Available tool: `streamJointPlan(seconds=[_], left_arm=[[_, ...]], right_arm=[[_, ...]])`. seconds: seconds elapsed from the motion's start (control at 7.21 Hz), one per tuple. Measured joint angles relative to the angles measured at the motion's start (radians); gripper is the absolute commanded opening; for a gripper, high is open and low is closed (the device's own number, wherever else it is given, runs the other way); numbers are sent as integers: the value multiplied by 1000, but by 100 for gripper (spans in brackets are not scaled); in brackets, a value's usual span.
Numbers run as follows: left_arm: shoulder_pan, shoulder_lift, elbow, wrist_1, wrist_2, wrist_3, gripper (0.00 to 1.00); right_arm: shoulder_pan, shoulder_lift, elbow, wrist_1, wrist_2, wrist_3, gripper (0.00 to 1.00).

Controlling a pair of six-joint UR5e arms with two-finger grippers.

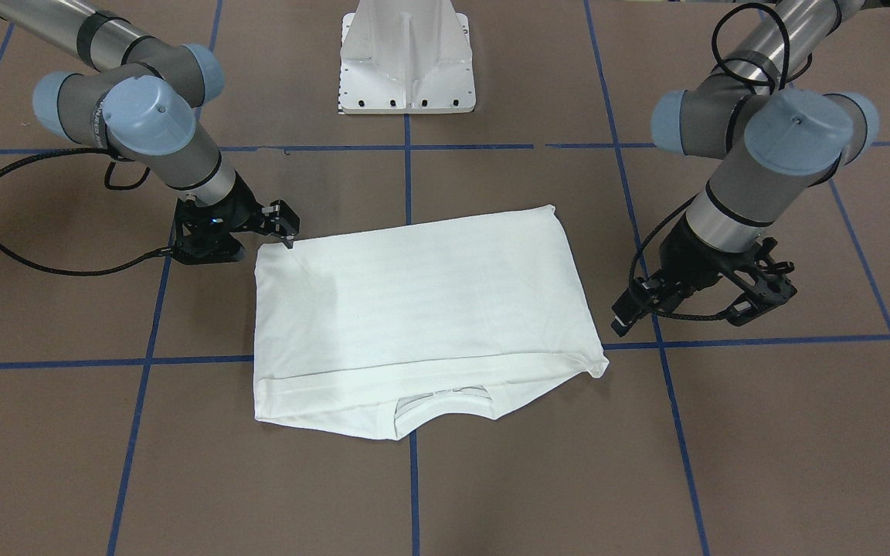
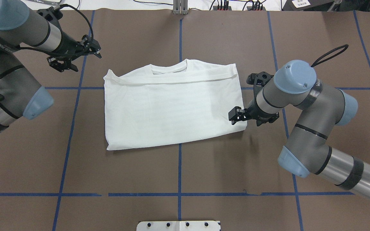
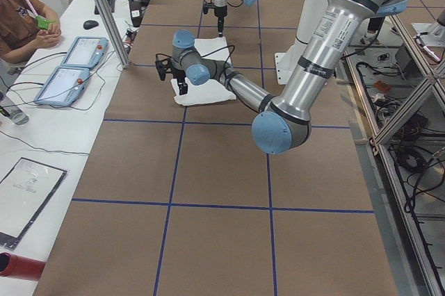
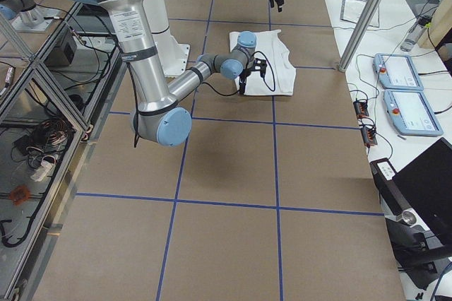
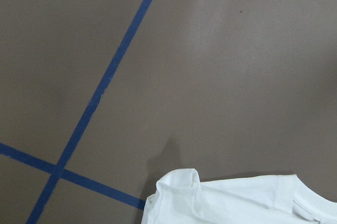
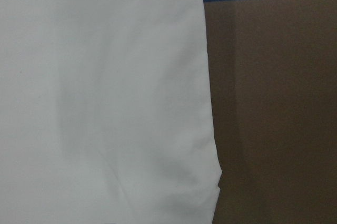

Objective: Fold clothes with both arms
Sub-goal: 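Grasp the folded shirt's side edge nearest the right gripper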

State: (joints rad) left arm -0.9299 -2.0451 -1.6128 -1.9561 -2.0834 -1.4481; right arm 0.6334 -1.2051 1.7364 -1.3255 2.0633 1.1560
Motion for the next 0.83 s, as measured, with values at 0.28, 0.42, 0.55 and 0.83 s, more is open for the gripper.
streamJointPlan(seconds=[0.28,0.42,0.55,0.83], left_arm=[[0,1,-8,6,0,0,99],[0,2,-9,7,1,0,99],[0,1,-10,7,1,0,99],[1,0,-10,7,5,0,99]], right_arm=[[-34,0,-10,1,-34,3,72],[-39,3,-14,1,-40,4,57],[-39,3,-19,2,-43,4,11],[-36,4,-23,1,-43,4,0]])
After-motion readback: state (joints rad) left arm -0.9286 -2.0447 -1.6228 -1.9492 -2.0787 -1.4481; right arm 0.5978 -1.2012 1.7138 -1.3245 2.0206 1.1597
